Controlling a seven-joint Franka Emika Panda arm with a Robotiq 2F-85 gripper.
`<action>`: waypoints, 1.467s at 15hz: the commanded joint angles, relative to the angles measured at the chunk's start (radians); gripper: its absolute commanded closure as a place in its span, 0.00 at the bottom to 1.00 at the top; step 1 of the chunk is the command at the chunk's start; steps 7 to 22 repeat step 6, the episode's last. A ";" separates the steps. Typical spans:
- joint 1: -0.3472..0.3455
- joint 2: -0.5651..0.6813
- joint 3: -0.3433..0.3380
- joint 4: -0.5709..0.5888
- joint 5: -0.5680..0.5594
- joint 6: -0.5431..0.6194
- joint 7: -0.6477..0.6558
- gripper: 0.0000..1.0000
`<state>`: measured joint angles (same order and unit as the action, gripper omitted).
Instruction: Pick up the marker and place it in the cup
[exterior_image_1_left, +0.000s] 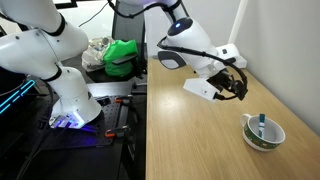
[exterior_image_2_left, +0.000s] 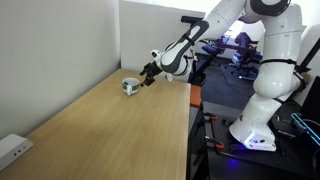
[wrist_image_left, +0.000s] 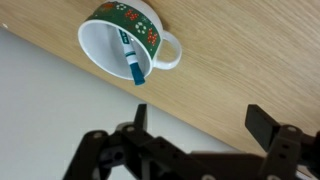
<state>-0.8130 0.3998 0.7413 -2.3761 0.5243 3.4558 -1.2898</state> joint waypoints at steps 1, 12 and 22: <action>-0.139 -0.070 0.127 -0.086 -0.064 -0.051 0.014 0.00; -0.113 -0.027 0.108 -0.063 -0.052 -0.013 0.000 0.00; -0.113 -0.027 0.108 -0.063 -0.052 -0.013 0.000 0.00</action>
